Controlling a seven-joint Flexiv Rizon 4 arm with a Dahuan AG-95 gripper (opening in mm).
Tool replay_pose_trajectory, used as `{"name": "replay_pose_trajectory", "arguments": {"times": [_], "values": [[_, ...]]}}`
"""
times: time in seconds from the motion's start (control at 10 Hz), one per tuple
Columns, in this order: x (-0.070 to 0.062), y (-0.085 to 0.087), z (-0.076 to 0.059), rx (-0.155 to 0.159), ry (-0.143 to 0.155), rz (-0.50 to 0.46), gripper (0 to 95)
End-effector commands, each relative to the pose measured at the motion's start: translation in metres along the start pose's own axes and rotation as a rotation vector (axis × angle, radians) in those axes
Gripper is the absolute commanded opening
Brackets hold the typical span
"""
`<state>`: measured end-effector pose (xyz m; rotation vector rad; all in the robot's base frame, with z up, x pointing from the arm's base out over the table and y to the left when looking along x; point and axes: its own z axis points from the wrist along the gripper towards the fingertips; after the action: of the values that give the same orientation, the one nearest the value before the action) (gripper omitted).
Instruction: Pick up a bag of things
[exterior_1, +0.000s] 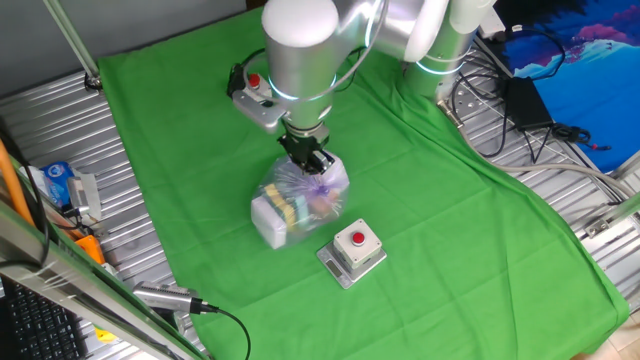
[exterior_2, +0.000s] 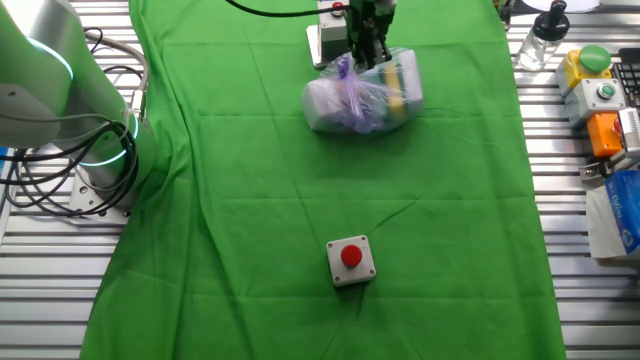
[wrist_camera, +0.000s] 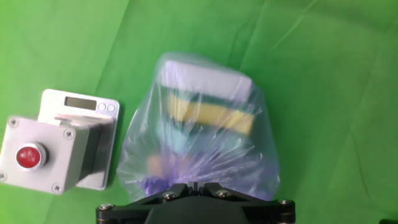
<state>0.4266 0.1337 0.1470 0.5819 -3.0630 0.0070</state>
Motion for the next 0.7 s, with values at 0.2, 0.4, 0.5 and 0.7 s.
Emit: {"name": "replay_pose_trajectory", "arguments": {"times": [0.2, 0.4, 0.5, 0.7], "values": [[-0.0028, -0.0003, 0.0017, 0.004, 0.006, -0.091, 0.0], [-0.0028, -0.0003, 0.0017, -0.005, 0.013, -0.169, 0.0], [-0.0028, -0.0003, 0.0017, -0.011, 0.014, -0.208, 0.0], [-0.0028, -0.0003, 0.0017, -0.028, 0.045, -0.242, 0.0]]}}
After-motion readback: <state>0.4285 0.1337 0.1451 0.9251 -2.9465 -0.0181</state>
